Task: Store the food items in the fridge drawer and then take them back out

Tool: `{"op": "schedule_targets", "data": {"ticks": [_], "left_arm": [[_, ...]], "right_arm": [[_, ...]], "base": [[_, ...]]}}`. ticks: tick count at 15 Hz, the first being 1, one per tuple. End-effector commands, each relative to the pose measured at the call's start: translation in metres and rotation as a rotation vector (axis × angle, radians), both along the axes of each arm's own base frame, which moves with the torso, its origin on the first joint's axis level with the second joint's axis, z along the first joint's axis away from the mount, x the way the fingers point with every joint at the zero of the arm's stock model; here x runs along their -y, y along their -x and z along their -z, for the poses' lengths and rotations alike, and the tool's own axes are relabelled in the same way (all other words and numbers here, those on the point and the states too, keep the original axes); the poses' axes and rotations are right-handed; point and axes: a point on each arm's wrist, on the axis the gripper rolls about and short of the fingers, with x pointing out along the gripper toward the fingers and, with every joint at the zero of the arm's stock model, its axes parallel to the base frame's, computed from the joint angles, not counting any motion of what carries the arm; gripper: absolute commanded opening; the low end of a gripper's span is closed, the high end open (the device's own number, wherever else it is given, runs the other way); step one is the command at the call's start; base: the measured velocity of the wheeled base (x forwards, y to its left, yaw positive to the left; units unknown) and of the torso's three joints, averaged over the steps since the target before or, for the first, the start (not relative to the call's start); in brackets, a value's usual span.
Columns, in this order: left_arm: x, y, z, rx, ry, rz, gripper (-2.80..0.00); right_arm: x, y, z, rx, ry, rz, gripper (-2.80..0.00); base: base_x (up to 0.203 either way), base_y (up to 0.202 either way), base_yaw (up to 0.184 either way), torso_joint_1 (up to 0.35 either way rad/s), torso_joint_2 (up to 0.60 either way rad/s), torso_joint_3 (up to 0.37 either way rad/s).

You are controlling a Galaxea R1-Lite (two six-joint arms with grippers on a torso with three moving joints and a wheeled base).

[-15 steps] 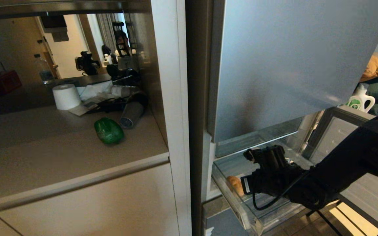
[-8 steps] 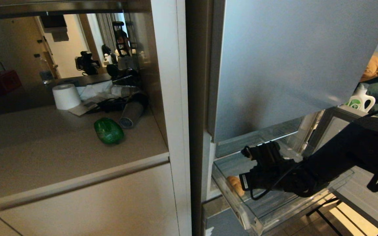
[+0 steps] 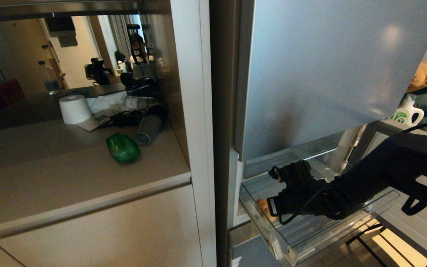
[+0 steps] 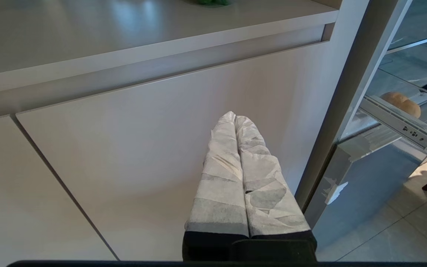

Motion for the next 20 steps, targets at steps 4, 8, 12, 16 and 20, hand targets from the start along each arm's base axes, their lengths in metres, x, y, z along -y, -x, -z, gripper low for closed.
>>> {"op": "schedule_targets", "data": {"ticks": [4,8,12,16,20], "left_arm": [[0.0,-0.001,0.003,-0.011,0.0,-0.001,-2.8],[0.0,-0.001,0.003,-0.011,0.0,-0.001,-2.8],[0.0,-0.001,0.003,-0.011,0.0,0.0,-2.8],[0.0,-0.001,0.003,-0.011,0.0,-0.001,-2.8],[0.0,-0.001,0.003,-0.011,0.0,-0.001,-2.8]], "right_arm": [[-0.003,-0.009,0.009,-0.039,0.012,0.003,-2.8],[-0.005,-0.013,0.013,-0.051,-0.016,0.009,-2.8],[-0.005,-0.012,0.013,-0.092,-0.048,0.008,-2.8],[-0.004,-0.01,0.015,-0.122,-0.047,0.004,-2.8],[-0.002,-0.01,0.021,-0.148,-0.039,0.01,-2.8]], "base": [[0.0,0.0,0.0,0.0,0.0,0.0],[0.0,0.0,0.0,0.0,0.0,0.0],[0.0,0.0,0.0,0.0,0.0,0.0],[0.0,0.0,0.0,0.0,0.0,0.0],[0.0,0.0,0.0,0.0,0.0,0.0]]}}
